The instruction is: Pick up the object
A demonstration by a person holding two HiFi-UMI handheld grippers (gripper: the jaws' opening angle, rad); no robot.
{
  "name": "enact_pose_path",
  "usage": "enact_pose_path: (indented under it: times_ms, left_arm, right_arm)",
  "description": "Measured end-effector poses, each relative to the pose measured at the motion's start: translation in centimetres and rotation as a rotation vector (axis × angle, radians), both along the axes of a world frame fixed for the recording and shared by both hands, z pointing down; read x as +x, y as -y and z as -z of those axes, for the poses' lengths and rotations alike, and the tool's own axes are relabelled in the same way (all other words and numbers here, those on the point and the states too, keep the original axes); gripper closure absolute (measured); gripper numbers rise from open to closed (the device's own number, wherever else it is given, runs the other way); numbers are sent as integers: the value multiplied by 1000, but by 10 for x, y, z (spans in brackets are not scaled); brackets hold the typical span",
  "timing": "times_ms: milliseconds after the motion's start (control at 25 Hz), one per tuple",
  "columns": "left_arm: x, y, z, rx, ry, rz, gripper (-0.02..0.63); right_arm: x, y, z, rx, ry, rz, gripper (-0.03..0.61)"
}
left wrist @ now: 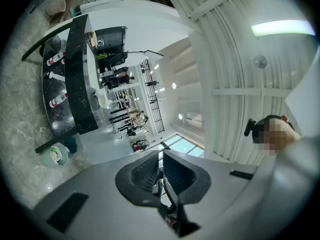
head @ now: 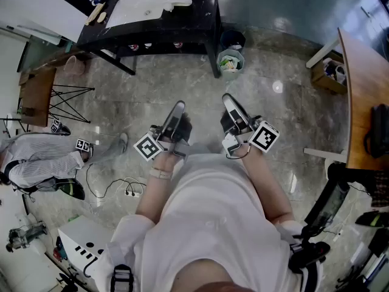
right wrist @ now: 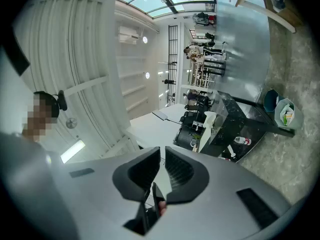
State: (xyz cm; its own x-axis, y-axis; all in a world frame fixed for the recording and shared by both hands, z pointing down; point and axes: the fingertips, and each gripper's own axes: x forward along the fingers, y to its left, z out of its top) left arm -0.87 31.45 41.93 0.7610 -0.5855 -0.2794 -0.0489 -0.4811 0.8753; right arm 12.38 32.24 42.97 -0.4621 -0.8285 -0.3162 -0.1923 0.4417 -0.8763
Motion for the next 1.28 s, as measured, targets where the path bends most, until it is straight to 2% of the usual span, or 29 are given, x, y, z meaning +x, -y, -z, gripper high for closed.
enact_pose_path:
  times_ms: [240, 760, 1040, 1280]
  left_arm:
    - [12, -1, -4, -12, -1, 18, 606]
    - [34, 30, -9, -10, -35, 7, 606]
    - [22, 72, -15, -34, -47, 13, 606]
    - [9, 133, -29, -79, -66, 22, 606]
  right_arm:
    - [19, 0, 0, 6, 9, 6, 557]
    - [45, 29, -2, 11, -20, -22, 557]
    - [39, 71, -3, -3, -30, -29, 557]
    - [31, 129, -21, -56, -40, -35, 557]
